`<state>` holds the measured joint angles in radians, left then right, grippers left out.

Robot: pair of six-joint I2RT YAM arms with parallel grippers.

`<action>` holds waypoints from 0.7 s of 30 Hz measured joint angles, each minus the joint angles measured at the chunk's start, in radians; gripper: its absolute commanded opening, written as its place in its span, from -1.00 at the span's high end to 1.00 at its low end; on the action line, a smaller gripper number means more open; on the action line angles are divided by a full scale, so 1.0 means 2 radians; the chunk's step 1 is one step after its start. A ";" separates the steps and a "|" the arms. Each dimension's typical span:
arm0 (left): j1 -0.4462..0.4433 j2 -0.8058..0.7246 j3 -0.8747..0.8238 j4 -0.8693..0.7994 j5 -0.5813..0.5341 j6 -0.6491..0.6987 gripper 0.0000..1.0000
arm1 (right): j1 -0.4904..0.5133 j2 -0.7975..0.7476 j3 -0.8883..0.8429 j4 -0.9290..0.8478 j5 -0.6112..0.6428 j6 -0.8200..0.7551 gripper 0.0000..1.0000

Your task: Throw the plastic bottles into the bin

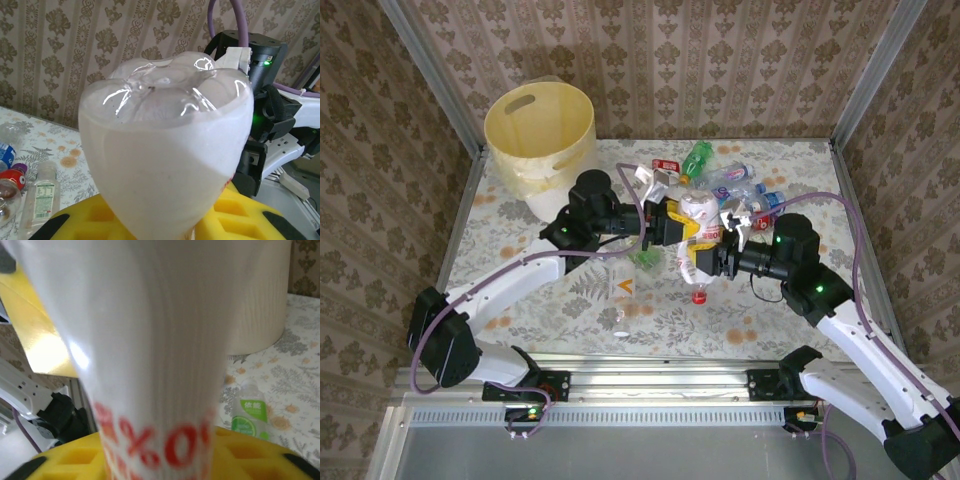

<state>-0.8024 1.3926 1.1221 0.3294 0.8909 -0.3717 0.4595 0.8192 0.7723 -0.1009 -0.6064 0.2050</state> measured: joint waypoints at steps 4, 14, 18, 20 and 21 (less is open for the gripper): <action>-0.001 0.001 0.000 -0.003 -0.003 0.002 0.92 | 0.001 0.000 -0.001 0.000 0.006 -0.002 -0.52; 0.023 -0.023 0.000 -0.070 -0.073 0.036 1.00 | 0.002 -0.003 -0.003 -0.017 0.053 -0.006 -1.00; 0.029 -0.062 0.000 -0.097 -0.115 0.056 1.00 | 0.002 -0.007 -0.003 -0.024 0.068 -0.006 -1.00; 0.032 -0.086 0.000 -0.108 -0.139 0.066 1.00 | 0.002 -0.008 -0.003 -0.030 0.074 -0.006 -1.00; 0.034 -0.097 0.000 -0.113 -0.150 0.071 1.00 | 0.002 -0.008 -0.003 -0.032 0.077 -0.006 -1.00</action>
<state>-0.7349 1.1988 1.1225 0.1032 0.5907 -0.2306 0.4629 0.8036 0.7654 -0.1654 -0.4515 0.1925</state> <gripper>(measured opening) 0.220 0.999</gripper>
